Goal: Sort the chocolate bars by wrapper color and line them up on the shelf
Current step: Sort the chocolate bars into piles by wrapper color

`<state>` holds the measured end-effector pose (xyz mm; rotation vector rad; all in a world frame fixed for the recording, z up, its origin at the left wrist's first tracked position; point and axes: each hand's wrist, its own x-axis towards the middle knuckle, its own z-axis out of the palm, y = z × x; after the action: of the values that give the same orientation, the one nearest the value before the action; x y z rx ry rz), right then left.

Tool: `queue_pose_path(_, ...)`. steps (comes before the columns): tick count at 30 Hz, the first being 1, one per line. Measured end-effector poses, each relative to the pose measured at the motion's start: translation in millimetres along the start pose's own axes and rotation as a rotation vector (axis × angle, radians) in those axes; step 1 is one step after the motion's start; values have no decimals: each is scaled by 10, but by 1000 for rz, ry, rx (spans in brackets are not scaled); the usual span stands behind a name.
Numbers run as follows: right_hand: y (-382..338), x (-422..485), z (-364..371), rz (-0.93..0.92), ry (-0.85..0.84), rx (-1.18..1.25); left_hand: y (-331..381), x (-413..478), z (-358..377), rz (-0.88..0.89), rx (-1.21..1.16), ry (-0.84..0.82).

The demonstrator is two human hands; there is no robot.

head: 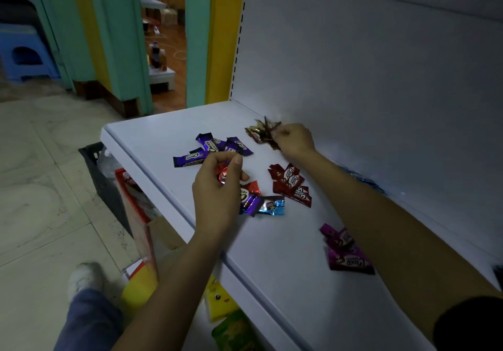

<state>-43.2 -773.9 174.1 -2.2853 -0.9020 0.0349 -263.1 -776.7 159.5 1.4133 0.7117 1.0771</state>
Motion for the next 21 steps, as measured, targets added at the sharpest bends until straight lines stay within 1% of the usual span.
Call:
queue_pose_path(2,41,19,39,8,-53,-58,4,1,3,-3,0,0)
queue_pose_path(4,48,27,22,16,-80,-59,10,-2,2,-9,-12,2)
queue_pose_path(6,16,-12,-27,5,-73,-25,18,-4,2,-3,-9,7)
queue_pose_path(9,-113,-235,-140,-47,8,125,21,-9,-3,11,7,19)
queue_pose_path(10,-195,-379,-185,-48,-3,213,15,-11,-3,15,11,24)
queue_pose_path(11,-291,-551,-233,-37,-55,320,19,-15,-2,22,13,32)
queue_pose_path(13,-512,-939,-357,4,-269,492,21,-25,-2,51,16,68)
queue_pose_path(15,-648,-1286,-469,1,-442,510,31,-38,2,72,11,114)
queue_pose_path(16,-669,-1428,-507,-36,-478,487,38,-47,4,72,5,135)
queue_pose_path(18,-649,-1609,-539,-107,-497,466,56,-61,5,60,-11,168)
queue_pose_path(21,-552,-1679,-502,-122,-457,513,54,-50,-4,34,-48,155)
